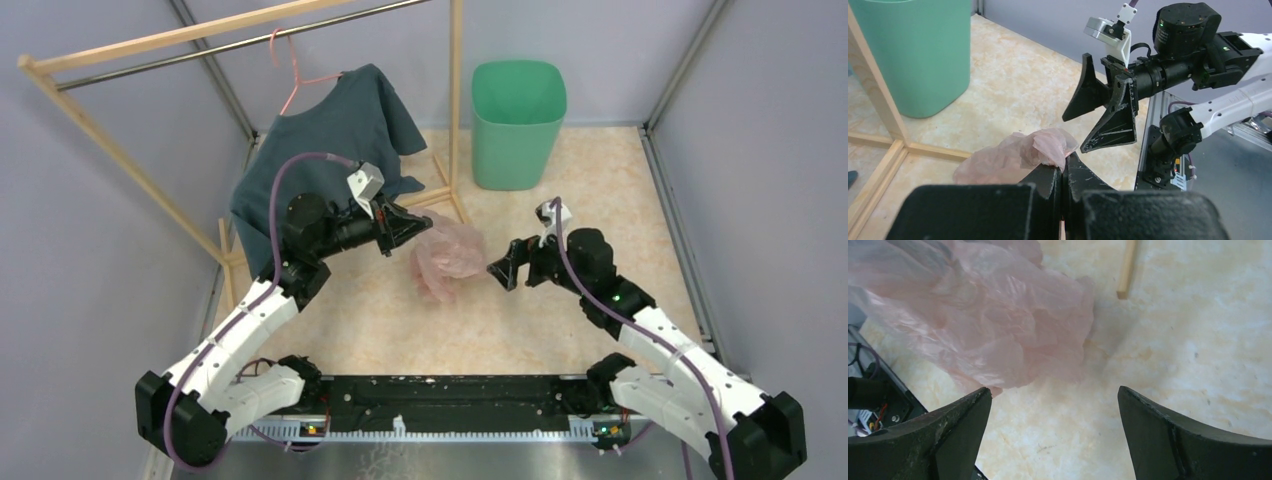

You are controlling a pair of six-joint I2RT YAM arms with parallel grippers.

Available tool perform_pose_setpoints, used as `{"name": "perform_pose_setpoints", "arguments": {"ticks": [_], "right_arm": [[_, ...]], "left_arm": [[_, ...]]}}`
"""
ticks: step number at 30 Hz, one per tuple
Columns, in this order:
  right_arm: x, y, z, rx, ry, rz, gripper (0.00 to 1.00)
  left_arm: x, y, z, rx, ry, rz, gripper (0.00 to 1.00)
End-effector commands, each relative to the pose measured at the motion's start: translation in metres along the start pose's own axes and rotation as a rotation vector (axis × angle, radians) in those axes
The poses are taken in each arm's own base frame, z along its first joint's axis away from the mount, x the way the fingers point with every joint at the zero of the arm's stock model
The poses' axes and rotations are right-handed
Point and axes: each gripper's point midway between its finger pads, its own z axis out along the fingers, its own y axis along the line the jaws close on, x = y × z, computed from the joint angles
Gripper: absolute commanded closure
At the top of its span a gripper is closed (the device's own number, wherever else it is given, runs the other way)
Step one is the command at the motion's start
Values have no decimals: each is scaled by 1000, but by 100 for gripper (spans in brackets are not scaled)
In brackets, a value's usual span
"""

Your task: Put the trash bags into the trash bin

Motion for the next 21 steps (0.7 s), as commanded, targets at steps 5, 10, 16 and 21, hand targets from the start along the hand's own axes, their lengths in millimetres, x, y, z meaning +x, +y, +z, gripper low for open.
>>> {"name": "perform_pose_setpoints", "arguments": {"ticks": [5,10,16,21], "right_arm": [[-24,87,8,-459,-157,-157,3],[-34,98,27,-456,-187,-122,10],[-28,50,68,-196,-223,90,57],[-17,51,77,-231,-166,106,100]], "left_arm": [[-27,-20,-1,90,-59,75,100],[-27,-22,-1,96,-59,75,100],[-34,-23,-2,79,-69,18,100],[-47,-24,-11,-24,5,-110,100]]}}
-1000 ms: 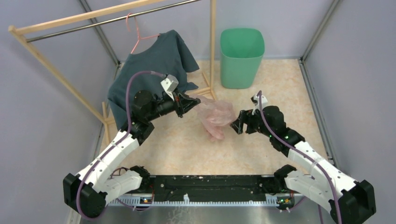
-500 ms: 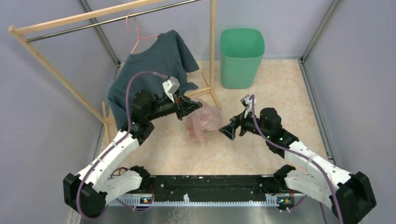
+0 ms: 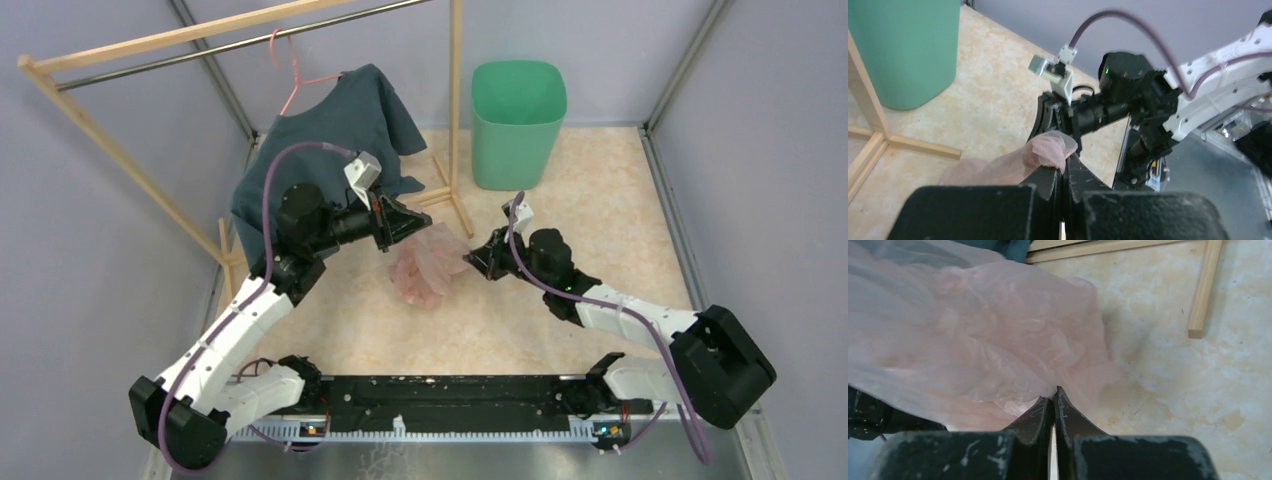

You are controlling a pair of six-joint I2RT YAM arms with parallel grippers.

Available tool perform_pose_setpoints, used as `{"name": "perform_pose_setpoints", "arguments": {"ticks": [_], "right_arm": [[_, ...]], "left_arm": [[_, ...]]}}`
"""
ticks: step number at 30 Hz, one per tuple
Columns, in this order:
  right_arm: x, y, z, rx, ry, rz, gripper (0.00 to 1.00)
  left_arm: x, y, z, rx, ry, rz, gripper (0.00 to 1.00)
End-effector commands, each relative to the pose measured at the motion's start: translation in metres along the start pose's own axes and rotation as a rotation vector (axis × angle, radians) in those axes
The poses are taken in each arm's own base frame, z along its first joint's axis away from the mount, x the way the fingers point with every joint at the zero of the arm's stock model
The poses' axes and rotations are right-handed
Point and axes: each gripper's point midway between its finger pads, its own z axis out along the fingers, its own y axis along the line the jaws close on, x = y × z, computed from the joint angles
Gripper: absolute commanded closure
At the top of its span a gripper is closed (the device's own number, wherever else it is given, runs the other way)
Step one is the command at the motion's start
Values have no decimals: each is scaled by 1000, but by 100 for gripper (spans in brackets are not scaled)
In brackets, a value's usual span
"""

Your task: Put the trash bags into the trash bin

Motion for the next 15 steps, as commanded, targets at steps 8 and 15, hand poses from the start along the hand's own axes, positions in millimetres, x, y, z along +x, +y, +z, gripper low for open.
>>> {"name": "perform_pose_setpoints", "arguments": {"ticks": [8,15], "right_arm": [[-2,-28,-3,156,58,-22,100],[-8,-19,7,138,94,31,100]], "left_arm": [[-77,-35,-42,-188,-51,-106,100],[-47,-45,7,-64,-38,-273,100]]}}
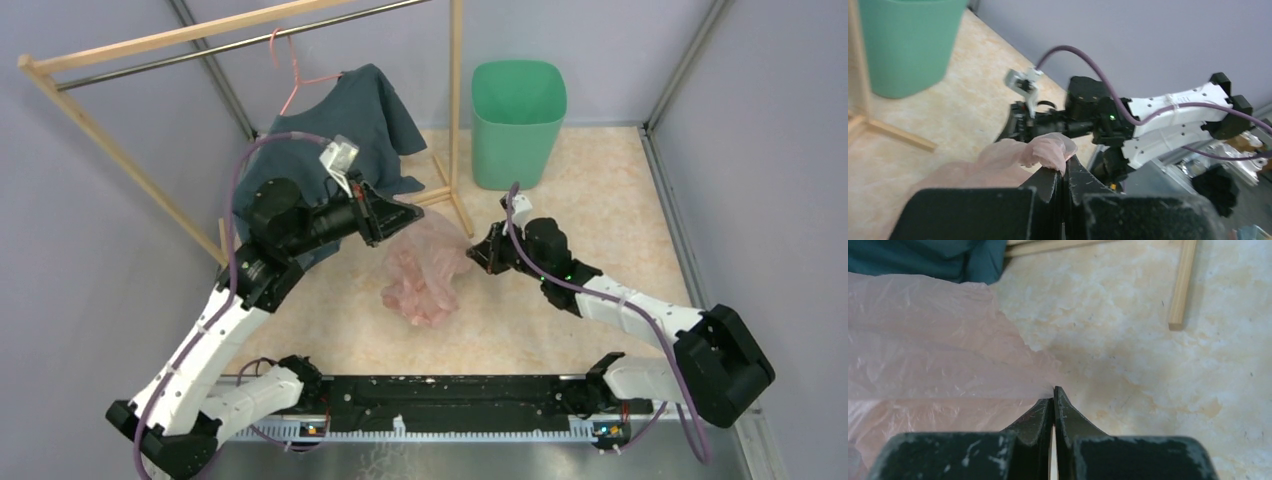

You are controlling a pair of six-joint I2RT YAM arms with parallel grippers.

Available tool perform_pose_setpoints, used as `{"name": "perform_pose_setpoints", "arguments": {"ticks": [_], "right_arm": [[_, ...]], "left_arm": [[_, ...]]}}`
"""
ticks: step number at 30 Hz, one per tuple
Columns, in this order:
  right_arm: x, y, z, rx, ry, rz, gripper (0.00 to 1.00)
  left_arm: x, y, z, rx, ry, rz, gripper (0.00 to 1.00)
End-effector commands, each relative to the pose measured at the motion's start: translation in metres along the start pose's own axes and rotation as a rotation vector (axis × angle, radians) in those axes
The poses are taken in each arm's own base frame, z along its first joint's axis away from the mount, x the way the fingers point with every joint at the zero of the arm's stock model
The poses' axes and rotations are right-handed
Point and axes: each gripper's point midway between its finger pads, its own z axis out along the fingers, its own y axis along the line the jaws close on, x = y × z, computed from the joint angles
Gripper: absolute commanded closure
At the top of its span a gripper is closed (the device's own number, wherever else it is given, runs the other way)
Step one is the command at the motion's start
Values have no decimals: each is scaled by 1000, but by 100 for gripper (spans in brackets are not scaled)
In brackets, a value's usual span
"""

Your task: Put the trash bags into the trash bin

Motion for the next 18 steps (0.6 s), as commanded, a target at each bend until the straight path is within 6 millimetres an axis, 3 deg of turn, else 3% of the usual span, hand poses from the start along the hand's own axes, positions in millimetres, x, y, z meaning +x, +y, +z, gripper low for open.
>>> {"name": "perform_pose_setpoints", "arguments": {"ticks": [1,4,6,7,8,11,12,15,18], "right_arm": [[-4,-12,7,94,58,22,100],[-2,-28,7,200,134,4,84],[1,-51,-6,349,173,0,65],[5,-62,-18,423,184,2,49],[11,-74,-33,500,200,5,42],[18,-92,-75,639,171,32,32],[22,-92,-87,654,167,46,30],[22,-88,-120,664,124,87,25],[9,-69,-133,588,37,157,20]], "left_arm": [[29,-12,43,45,35,-92,100],[62,-8,81,-59,80,-42,100],[88,2,99,-138,122,-28,100],[101,7,106,-169,147,-23,100],[114,12,111,-191,172,-18,100],[149,21,122,-220,240,-8,100],[161,19,124,-200,267,-13,95],[183,7,121,-122,332,-44,57],[194,-3,106,-72,362,-66,32]]}}
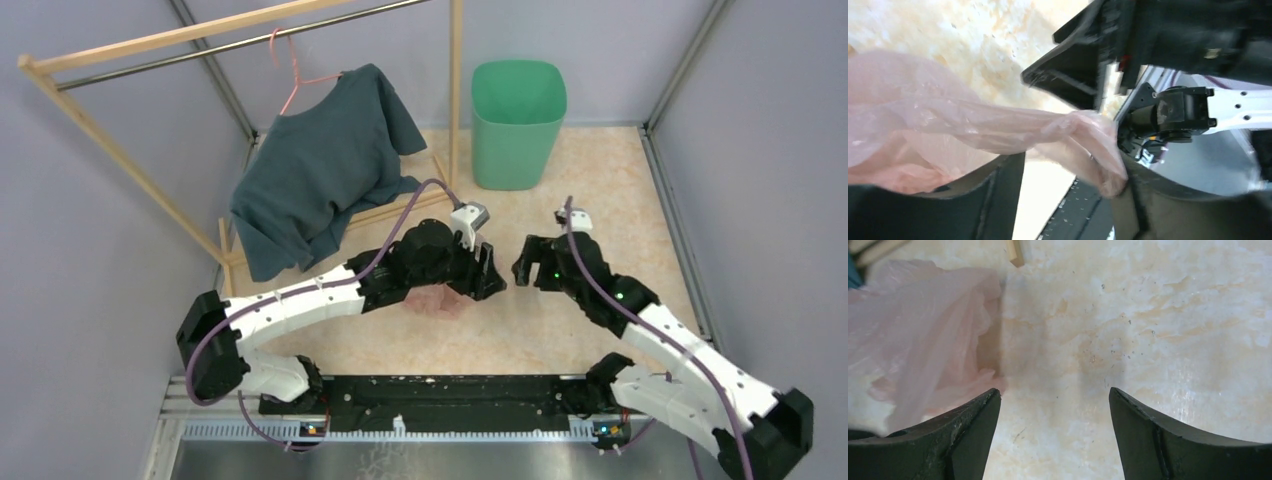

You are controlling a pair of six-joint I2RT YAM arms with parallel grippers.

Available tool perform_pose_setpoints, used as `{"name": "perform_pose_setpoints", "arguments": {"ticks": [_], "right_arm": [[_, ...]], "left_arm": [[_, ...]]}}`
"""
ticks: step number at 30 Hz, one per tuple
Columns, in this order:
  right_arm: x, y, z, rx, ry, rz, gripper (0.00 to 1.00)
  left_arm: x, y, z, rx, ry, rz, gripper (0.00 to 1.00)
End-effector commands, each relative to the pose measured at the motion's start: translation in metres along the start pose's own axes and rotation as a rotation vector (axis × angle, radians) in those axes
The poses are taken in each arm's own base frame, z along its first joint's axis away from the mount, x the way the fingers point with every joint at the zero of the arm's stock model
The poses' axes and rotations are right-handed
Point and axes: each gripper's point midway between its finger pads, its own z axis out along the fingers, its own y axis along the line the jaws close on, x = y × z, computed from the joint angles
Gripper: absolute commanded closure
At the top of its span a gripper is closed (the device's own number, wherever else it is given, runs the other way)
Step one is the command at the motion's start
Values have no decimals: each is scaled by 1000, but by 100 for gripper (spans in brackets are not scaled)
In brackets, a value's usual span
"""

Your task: Put the trash bags into the trash bin

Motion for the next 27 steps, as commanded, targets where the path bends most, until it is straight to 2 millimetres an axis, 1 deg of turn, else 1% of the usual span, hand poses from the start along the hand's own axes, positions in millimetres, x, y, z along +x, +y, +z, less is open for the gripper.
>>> {"name": "perform_pose_setpoints", "arguments": {"ticks": [1,3,4,6,8,11,14,17,20,23,26,27], "right_arm": [[-9,-8,-35,-8,-71,123,20],[-23,8,-47,-103,-112,109,20],[-29,19,-53,-162,-118,76,20],[-34,38,-59,-255,-100,8,20],[-35,47,-62,-288,-63,-31,20],[-41,50,-65,-291,-60,-71,19],[-57,48,-78,-277,-102,-108,19],[-71,55,-93,-320,-155,-147,16],[-72,69,-100,-400,-148,-189,14],[-71,77,-105,-451,-133,-225,14],[-77,88,-119,-520,-157,-257,12],[-80,91,-124,-535,-171,-265,10]], "left_arm": [[-1,-22,-19,112,-38,5,25],[9,-23,-33,126,-12,4,4],[10,-23,-41,120,0,4,2],[11,-20,-60,86,7,7,1],[9,-13,-81,35,-4,13,1],[8,5,-106,-64,-43,3,2],[11,35,-121,-210,-97,-35,6],[19,66,-121,-371,-95,-66,9],[21,92,-111,-514,-64,-56,11],[20,114,-93,-594,-23,-65,20],[26,145,-78,-668,25,-81,29],[28,152,-74,-668,36,-92,32]]}}
